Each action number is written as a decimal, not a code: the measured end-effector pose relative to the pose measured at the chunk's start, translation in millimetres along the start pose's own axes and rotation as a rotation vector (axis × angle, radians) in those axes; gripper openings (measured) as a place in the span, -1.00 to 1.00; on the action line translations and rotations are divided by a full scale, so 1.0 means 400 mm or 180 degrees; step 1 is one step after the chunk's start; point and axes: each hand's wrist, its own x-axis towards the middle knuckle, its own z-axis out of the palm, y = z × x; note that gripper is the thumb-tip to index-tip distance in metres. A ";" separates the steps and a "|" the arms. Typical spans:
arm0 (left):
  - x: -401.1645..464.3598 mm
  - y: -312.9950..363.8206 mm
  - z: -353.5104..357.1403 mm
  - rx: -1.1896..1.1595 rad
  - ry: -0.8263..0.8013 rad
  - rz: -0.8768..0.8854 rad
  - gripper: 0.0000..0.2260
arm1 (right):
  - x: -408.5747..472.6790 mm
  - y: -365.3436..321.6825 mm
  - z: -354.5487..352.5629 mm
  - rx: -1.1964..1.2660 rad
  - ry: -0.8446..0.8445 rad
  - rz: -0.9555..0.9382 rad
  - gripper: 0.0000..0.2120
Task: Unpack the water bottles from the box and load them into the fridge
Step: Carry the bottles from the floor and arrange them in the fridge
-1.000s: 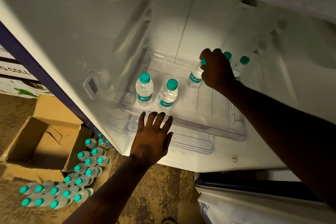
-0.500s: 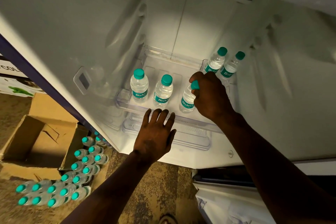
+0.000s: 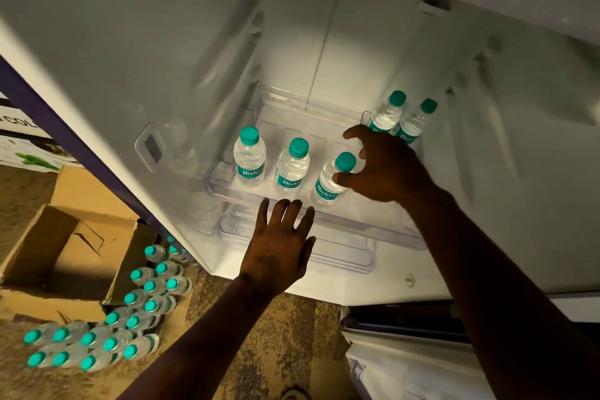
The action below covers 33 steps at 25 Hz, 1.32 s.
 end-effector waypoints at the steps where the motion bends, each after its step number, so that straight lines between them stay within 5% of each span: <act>1: -0.001 0.002 0.000 0.0005 0.0017 0.0014 -0.53 | 0.008 0.006 -0.026 0.0045 0.0065 0.0008 -0.38; 6: -0.008 0.026 0.006 0.0010 0.0073 -0.0024 -0.50 | 0.140 0.075 -0.051 0.0579 0.2185 0.0217 -0.63; 12: -0.003 0.020 0.001 0.0115 0.0039 0.0080 -0.49 | 0.257 0.130 -0.055 -0.1805 0.0838 0.0562 -0.49; 16: -0.003 0.020 0.003 0.0141 0.0023 0.0091 -0.48 | 0.263 0.138 -0.045 -0.2261 0.0562 0.0227 -0.50; 22: -0.007 0.018 0.008 0.0135 -0.0006 0.0084 -0.46 | 0.236 0.154 -0.020 -0.1212 0.0774 -0.0200 -0.58; 28: -0.001 0.027 0.005 0.0042 -0.0002 -0.0066 -0.46 | 0.152 0.180 0.011 -0.0182 0.1314 0.0185 -0.73; 33: 0.004 0.042 -0.002 -0.0110 0.0244 -0.0236 -0.50 | 0.039 0.154 0.038 0.0371 0.1067 0.0424 -0.71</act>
